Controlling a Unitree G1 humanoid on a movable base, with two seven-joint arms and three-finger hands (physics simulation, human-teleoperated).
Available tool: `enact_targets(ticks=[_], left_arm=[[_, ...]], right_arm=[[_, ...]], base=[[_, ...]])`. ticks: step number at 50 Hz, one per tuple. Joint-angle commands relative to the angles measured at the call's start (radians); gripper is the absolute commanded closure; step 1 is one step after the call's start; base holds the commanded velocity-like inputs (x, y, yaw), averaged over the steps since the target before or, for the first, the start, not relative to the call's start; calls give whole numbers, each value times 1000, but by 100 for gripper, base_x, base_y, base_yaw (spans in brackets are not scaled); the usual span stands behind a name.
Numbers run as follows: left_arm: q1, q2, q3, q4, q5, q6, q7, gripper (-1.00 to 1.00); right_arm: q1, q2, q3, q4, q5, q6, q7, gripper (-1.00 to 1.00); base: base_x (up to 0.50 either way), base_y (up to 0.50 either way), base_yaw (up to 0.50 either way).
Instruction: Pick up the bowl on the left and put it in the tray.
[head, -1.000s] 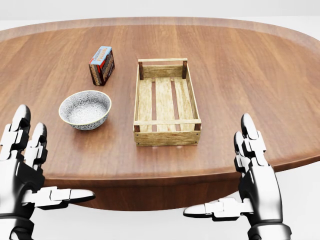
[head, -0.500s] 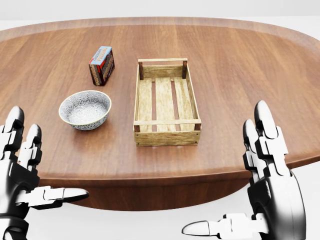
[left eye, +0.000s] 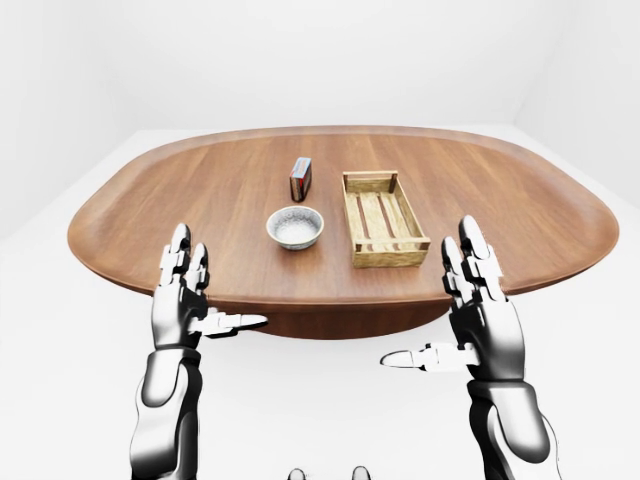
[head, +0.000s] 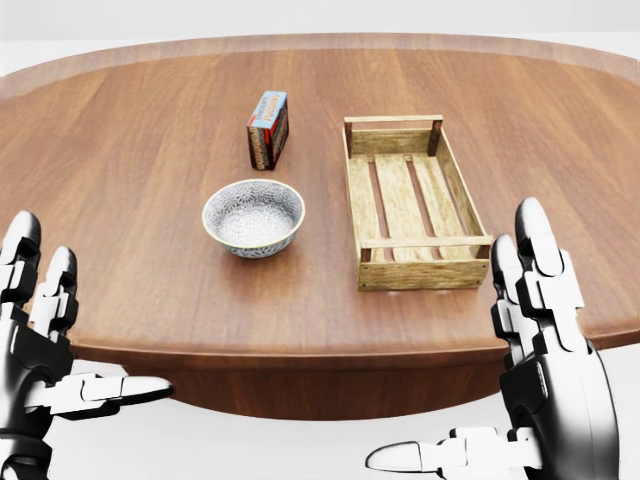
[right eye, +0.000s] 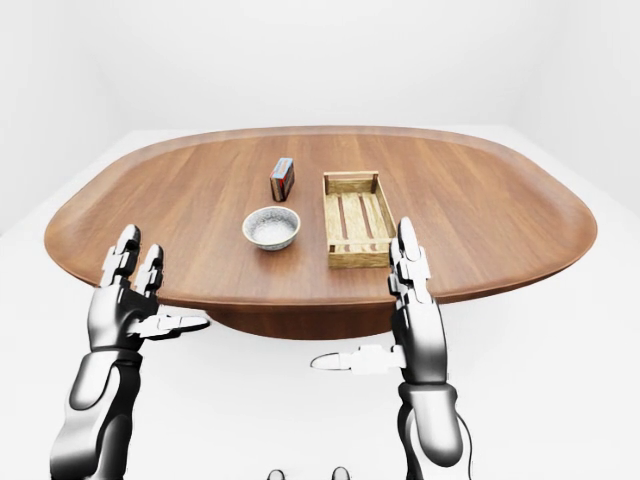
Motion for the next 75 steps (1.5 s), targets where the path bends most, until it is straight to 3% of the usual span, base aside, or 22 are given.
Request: enact_targets(ticks=[1, 21, 33, 52, 75], left_arm=[[-1, -9, -23, 54, 20, 0, 13, -100], [9, -12, -18, 24, 16, 0, 10, -100], [12, -14, -20, 20, 18, 0, 8, -100], [8, -14, -19, 17, 16, 0, 8, -100], [12, -15, -21, 11, 19, 0, 6, -100]], right_arm=[[-32, 0, 5, 96, 5, 0, -13, -100], [-32, 2, 4, 93, 23, 0, -22, -100], [-35, 11, -19, 62, 101, 0, -31, -100], [-38, 16, -57, 51, 114, 0, -22, -100], [-41, 14, -42, 75, 97, 0, -25, -100]], base=[[0, 50, 0], [0, 48, 0], [2, 0, 0], [50, -3, 0], [50, -1, 0]])
